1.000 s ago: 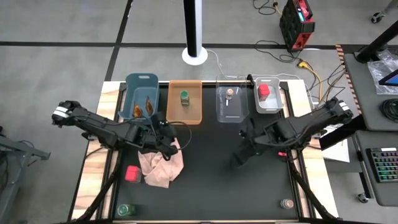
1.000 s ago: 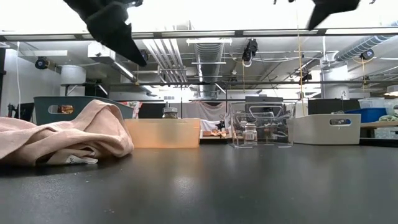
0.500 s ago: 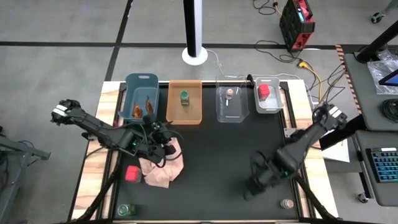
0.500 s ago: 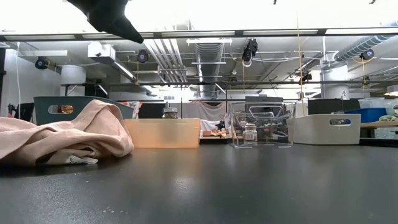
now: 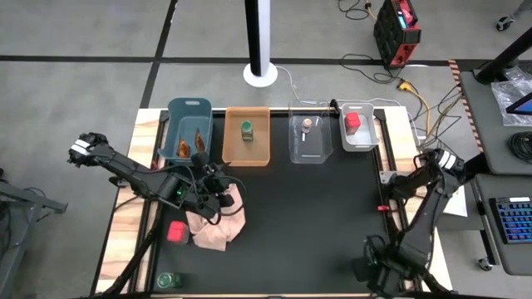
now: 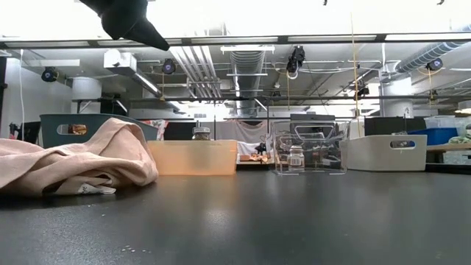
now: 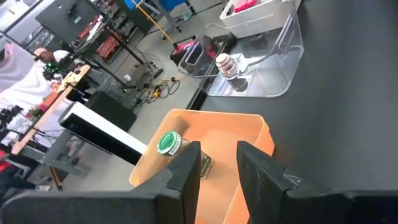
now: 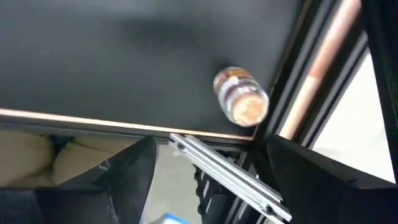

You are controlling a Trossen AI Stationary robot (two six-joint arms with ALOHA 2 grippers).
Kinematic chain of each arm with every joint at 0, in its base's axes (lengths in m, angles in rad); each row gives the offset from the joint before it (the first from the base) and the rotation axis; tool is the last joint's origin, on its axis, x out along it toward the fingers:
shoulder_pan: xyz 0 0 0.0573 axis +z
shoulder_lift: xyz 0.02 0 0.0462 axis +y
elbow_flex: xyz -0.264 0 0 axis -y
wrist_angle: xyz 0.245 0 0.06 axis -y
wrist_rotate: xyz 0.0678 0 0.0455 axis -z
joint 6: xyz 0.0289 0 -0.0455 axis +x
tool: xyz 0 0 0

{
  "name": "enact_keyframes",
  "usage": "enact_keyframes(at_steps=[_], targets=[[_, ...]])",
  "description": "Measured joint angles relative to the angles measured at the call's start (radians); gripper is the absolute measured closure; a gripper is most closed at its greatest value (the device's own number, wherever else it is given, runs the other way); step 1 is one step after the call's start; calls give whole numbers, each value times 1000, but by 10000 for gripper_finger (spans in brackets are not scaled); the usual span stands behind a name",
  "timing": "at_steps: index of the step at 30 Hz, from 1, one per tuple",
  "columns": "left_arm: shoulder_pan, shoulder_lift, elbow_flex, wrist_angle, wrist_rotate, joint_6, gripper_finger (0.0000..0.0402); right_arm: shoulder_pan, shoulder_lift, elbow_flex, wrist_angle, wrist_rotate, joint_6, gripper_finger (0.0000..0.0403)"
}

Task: Sort spices by type
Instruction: Put the brown seasoning bottle into the transparent bin

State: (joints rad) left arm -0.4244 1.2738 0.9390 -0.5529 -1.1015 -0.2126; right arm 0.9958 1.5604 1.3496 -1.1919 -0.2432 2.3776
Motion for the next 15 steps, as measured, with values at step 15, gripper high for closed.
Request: enact_keyframes(at_steps=[15], targets=[[0, 0, 0, -2, -64, 63, 312, 68, 63, -62, 66, 1, 21, 105]])
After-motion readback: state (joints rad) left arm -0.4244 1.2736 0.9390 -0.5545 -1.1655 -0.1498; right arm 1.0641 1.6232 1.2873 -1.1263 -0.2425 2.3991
